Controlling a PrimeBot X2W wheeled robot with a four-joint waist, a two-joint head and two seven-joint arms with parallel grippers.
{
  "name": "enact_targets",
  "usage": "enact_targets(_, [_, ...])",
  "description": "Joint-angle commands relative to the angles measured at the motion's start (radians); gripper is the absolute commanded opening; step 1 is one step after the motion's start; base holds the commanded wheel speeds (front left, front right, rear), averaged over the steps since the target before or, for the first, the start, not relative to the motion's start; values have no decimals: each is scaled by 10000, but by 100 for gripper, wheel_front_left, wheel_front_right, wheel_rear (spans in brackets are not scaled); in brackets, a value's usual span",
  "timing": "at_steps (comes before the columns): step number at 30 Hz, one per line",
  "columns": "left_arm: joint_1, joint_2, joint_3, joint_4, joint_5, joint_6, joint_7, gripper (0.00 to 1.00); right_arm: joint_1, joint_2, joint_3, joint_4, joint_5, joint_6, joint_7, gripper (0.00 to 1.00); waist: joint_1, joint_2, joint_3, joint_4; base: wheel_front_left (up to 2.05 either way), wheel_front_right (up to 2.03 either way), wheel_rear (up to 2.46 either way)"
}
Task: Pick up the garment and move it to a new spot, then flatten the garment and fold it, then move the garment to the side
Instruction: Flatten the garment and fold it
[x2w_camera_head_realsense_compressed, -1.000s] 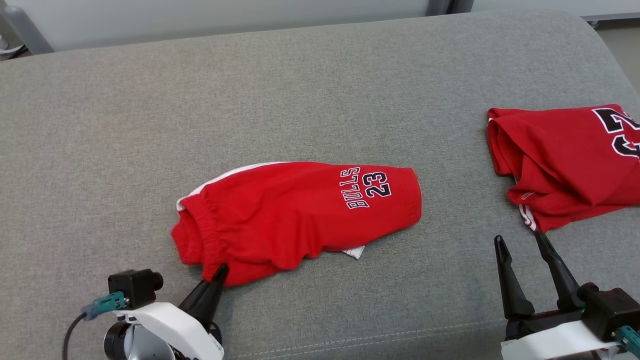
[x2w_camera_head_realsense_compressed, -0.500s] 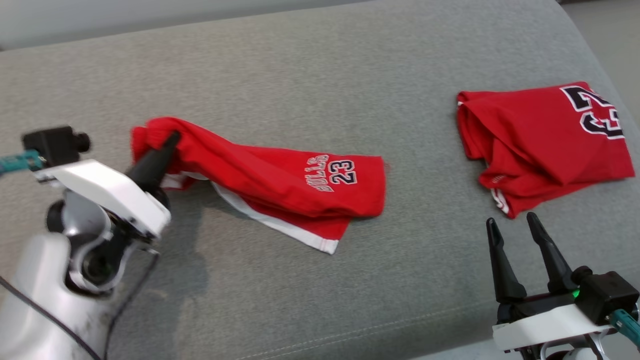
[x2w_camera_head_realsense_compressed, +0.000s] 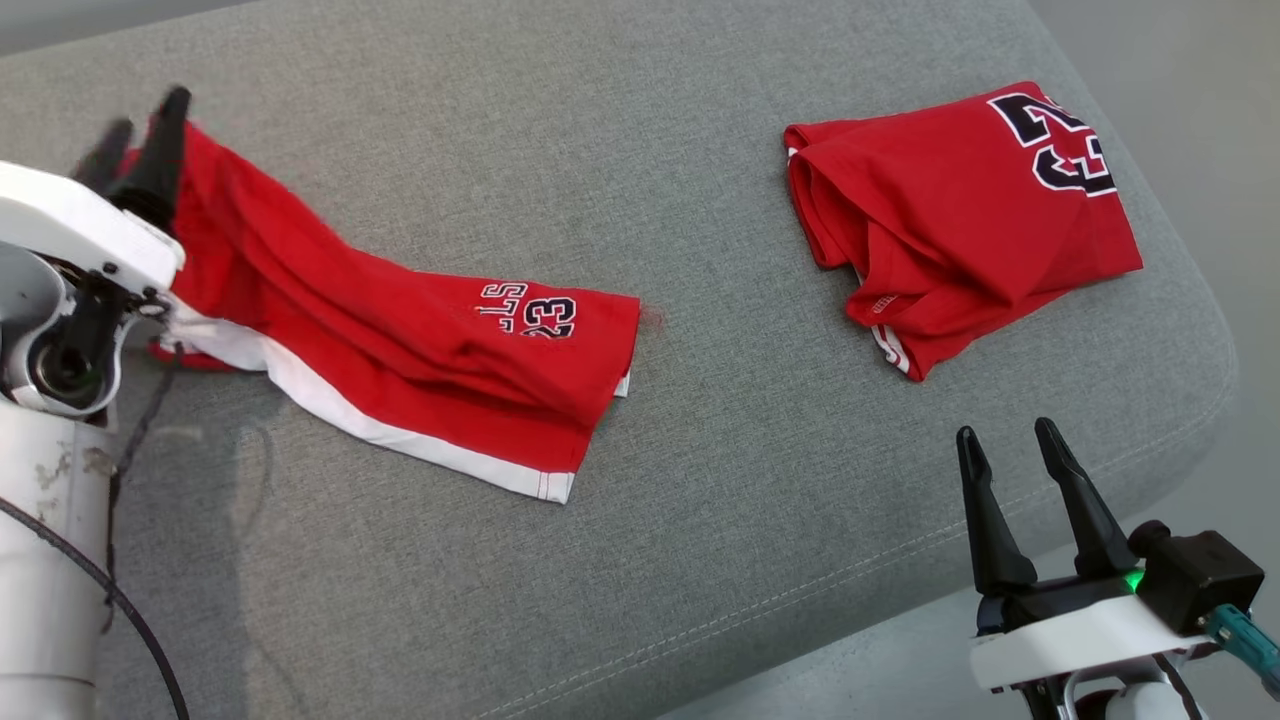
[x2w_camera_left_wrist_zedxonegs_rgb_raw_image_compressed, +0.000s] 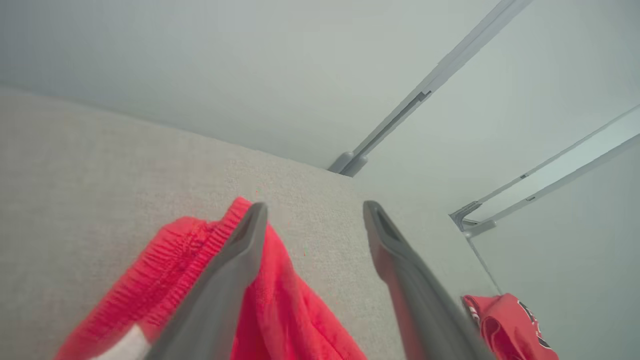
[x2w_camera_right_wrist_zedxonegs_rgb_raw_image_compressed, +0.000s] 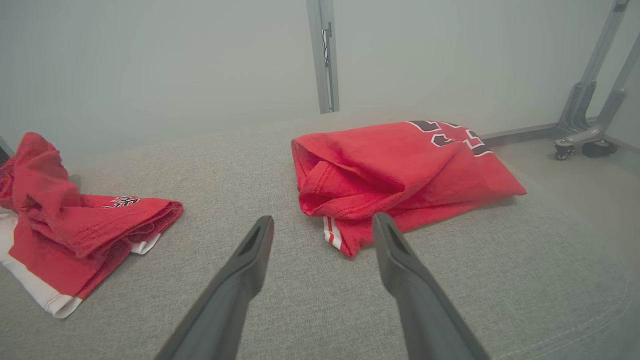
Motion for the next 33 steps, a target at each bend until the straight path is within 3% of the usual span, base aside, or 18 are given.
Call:
enact_targets(1, [-619,724,47,18,602,-135,-636,100,-343,-43,236,-313,50,0,-131,100,0,0,71,-6,0,0,0])
enact_targets(10, [-445,1432,-1189,382,2793,-103,-2769,100,-366,-17,83,-564,-114,0,-132,100,0,0,-55,459,0,0,0])
enact_targets(16, [1319,1569,-1417,-1055,3782,796,-4481,100,-231,-10,107,-742,-313,0,-133,100,0,0,-428,1065,0,0,0])
enact_targets(25, [5607,925,-997,-4844,3768,2059,-5119,100,-107,-248,366,-735,-513,0,-133,100,0,0,-1091,2201,0,0,0])
enact_targets(33, [7769,479,-597,-6410,4140,1568,-5221,100,348,-341,463,-454,-494,0,-133,100,0,0,-1813,2701,0,0,0])
